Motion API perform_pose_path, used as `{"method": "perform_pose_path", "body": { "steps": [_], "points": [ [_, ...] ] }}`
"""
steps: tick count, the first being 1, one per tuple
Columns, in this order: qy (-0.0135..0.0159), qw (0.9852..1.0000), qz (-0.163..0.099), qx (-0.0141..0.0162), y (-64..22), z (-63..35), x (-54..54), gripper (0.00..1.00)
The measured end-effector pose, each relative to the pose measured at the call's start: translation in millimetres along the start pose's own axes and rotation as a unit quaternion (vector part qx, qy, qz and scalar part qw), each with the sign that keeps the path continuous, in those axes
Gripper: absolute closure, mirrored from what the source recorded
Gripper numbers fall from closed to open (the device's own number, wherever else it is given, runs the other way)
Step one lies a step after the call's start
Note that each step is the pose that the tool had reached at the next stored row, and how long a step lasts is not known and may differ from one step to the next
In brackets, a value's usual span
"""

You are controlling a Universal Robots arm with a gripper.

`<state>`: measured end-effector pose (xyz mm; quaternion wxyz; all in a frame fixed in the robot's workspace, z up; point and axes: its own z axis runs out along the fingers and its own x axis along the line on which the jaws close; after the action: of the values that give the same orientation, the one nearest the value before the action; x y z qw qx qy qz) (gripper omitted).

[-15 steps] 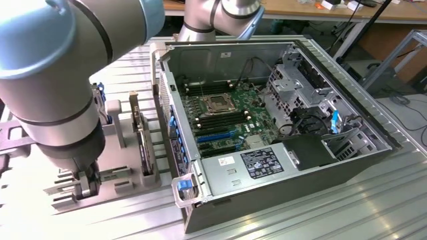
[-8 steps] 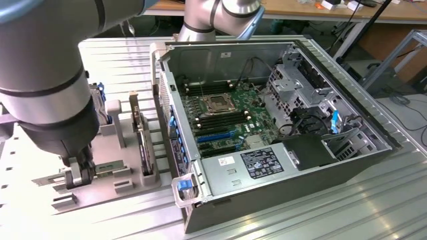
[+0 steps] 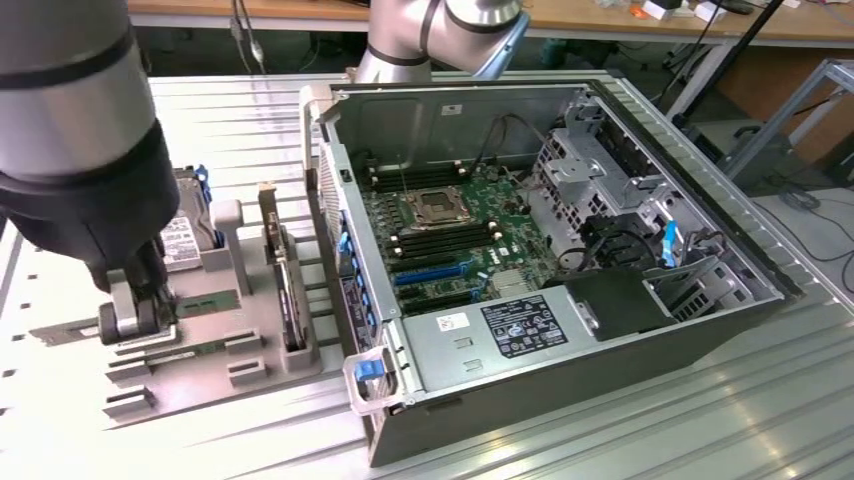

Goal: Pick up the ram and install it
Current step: 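Pick up the ram and move it above insertion slot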

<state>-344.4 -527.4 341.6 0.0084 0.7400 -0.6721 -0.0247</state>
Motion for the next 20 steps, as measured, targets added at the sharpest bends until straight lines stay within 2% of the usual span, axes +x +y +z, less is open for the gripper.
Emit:
{"method": "perform_pose_path", "body": {
  "steps": [5, 7, 10, 13, 15, 20],
  "points": [
    [0.0026, 1.0000, 0.000, -0.0003, 1.0, -27.7, -4.2, 0.86],
    [0.0047, 1.0000, 0.000, -0.0004, 0.7, -36.8, -11.2, 0.86],
    [0.0071, 1.0000, 0.000, -0.0007, -0.6, -38.7, -25.8, 0.86],
    [0.0099, 1.0000, 0.000, -0.0009, -2.9, -39.2, -47.4, 0.86],
    [0.0103, 0.9999, 0.001, -0.0010, -3.0, -39.2, -48.7, 0.86],
    [0.0102, 0.9999, -0.001, -0.0035, -31.8, -40.6, -46.0, 0.86]
  ]
}}
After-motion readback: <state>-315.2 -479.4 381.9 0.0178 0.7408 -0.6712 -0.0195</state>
